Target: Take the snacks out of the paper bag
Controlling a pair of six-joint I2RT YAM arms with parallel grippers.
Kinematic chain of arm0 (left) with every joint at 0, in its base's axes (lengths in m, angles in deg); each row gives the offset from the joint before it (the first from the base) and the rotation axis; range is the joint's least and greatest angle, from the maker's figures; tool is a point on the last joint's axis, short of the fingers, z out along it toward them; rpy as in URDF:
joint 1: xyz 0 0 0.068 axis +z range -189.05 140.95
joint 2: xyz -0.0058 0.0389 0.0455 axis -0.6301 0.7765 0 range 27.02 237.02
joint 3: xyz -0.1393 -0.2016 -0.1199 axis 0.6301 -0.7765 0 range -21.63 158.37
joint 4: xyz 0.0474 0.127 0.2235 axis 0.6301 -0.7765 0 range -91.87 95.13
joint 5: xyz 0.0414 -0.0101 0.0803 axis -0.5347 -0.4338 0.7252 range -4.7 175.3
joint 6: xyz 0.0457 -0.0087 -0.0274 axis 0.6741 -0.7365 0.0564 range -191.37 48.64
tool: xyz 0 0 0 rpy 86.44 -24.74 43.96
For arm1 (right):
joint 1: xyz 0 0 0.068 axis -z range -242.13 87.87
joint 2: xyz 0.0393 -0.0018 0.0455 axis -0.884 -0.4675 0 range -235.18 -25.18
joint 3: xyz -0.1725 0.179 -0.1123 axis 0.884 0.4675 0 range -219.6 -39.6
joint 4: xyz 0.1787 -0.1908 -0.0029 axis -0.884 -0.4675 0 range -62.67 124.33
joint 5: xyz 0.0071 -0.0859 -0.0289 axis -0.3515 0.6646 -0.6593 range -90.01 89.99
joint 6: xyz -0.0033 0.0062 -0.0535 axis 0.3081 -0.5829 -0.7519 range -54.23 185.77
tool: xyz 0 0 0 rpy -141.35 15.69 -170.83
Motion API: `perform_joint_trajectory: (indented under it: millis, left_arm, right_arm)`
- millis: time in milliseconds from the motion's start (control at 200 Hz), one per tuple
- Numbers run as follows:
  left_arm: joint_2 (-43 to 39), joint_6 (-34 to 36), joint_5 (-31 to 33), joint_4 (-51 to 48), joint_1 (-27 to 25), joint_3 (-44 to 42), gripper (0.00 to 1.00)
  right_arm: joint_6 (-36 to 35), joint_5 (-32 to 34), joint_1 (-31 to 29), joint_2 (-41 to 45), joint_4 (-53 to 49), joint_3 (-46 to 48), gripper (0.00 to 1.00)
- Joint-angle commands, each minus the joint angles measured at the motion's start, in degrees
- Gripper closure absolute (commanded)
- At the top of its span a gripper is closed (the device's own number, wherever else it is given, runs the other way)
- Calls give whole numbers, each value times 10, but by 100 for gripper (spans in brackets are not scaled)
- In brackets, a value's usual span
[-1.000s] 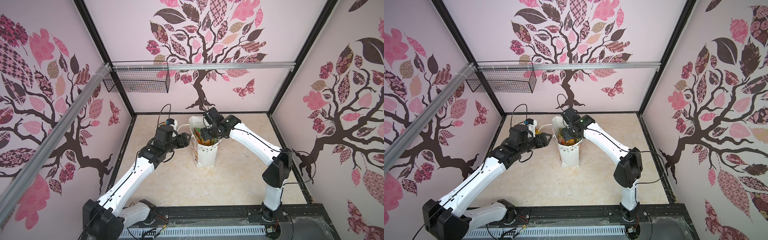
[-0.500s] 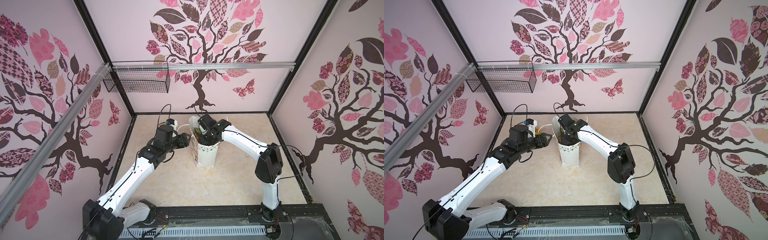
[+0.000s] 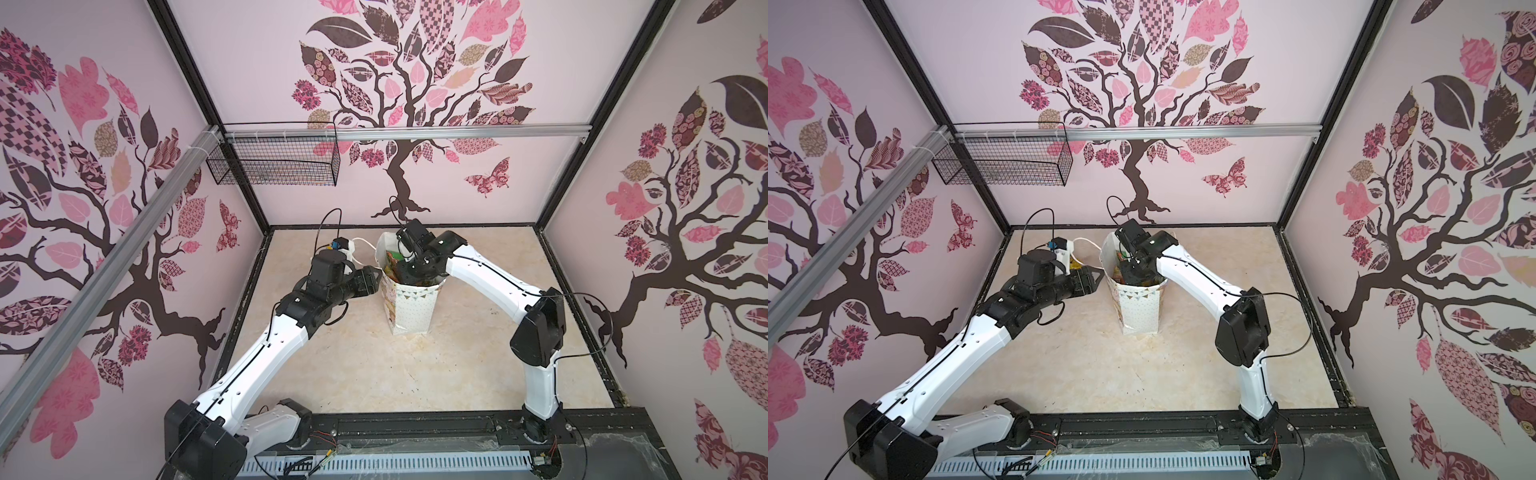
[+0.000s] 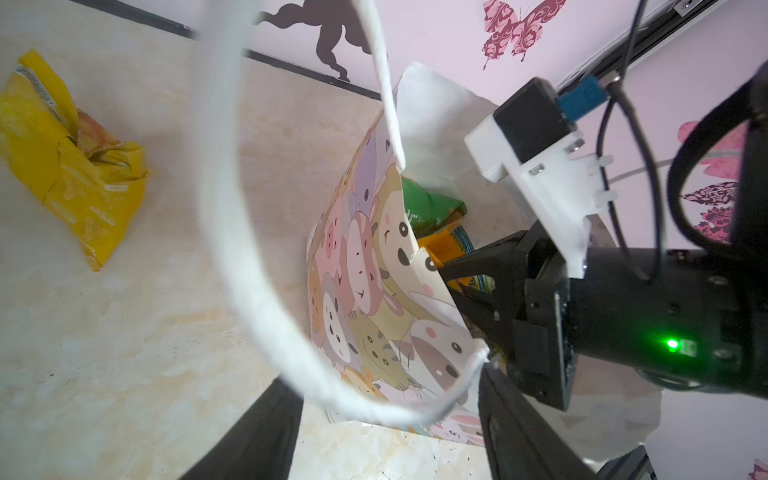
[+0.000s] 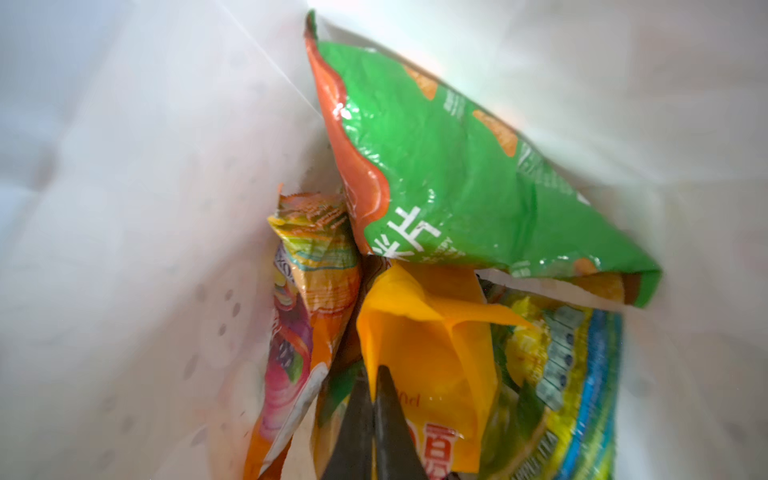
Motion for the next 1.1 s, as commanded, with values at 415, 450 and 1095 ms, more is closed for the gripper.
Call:
perform_joint_trajectory:
  millis: [415, 450, 1095]
  left_arm:
    - [-18, 1, -3, 2, 2, 3, 31]
    - [-20, 1, -3, 3, 3, 1, 31]
    - [-24, 3, -5, 1, 2, 10, 30]
  right_arm:
    - [-15, 31, 0, 44, -5, -131, 100]
    - [-15, 32, 0, 46, -4, -134, 100]
    - [-19, 41, 0, 56, -12, -202, 100]
